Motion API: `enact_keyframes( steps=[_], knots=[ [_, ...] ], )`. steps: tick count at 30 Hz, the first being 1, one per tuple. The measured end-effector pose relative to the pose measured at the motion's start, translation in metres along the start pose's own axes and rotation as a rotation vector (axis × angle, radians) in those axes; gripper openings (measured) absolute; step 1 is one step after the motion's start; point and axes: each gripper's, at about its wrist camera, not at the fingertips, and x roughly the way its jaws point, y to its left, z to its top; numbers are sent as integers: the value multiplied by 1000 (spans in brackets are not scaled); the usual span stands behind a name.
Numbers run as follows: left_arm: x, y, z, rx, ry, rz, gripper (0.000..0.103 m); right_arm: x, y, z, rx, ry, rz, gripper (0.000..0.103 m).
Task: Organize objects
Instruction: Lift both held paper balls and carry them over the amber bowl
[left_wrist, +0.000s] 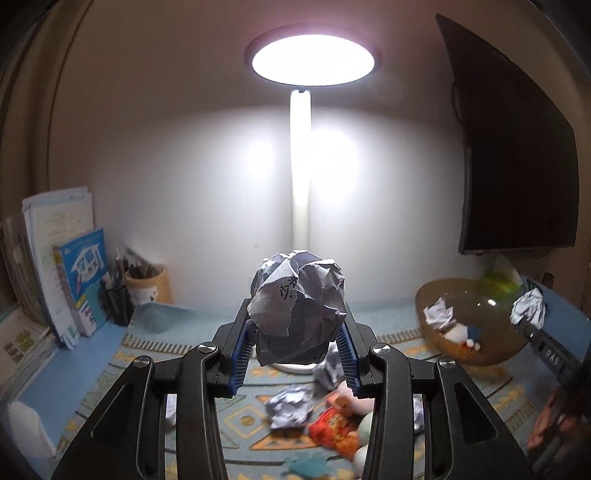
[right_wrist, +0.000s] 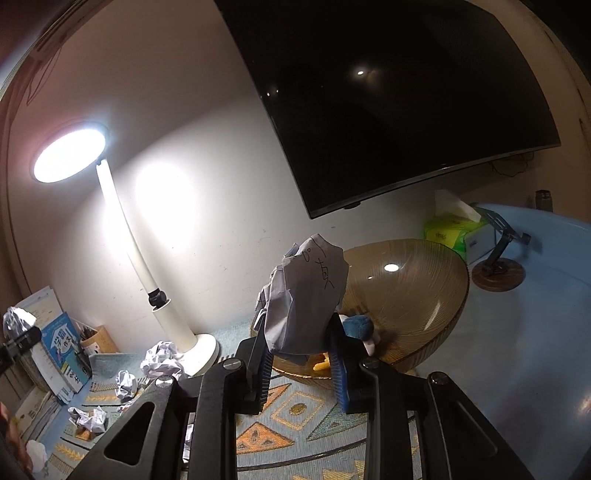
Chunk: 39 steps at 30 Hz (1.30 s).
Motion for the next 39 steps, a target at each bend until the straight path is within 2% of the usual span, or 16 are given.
enact_keyframes(
  steps=[2,4,9,12,14,16,19,22,24,28,31,34,39],
  knots=[
    [5,-30,11,-5,2,-51,38,-3,-6,1,15,-22,-2,26],
    [14,-62,17,-2,11,-137,38,-5,-12,3,28,-37,-20,26],
    [44,-135,21,40,88,-279,38,0,-30,9,88,-54,-55,27],
    [60,-167,27,-25,131,-373,38,6,-45,13,141,-49,-75,27],
    [70,-187,34,-67,164,-425,38,9,-60,13,215,-39,-59,27],
    [73,-209,35,-58,168,-459,38,14,-77,13,291,-22,-38,27],
    [72,-229,29,-15,113,-465,38,31,-111,8,475,67,90,29],
    [83,-238,25,15,143,-443,38,43,-133,5,602,99,202,29],
    [92,-234,26,-4,161,-455,39,44,-134,9,590,84,222,29],
    [113,-217,25,-38,213,-429,39,51,-134,16,548,90,276,29],
    [126,-211,18,-40,229,-398,39,58,-143,9,616,125,296,29],
    [144,-207,10,-57,284,-385,39,59,-154,4,699,117,347,29],
    [160,-204,-5,-84,346,-395,39,57,-157,4,728,106,357,29]
  ],
)
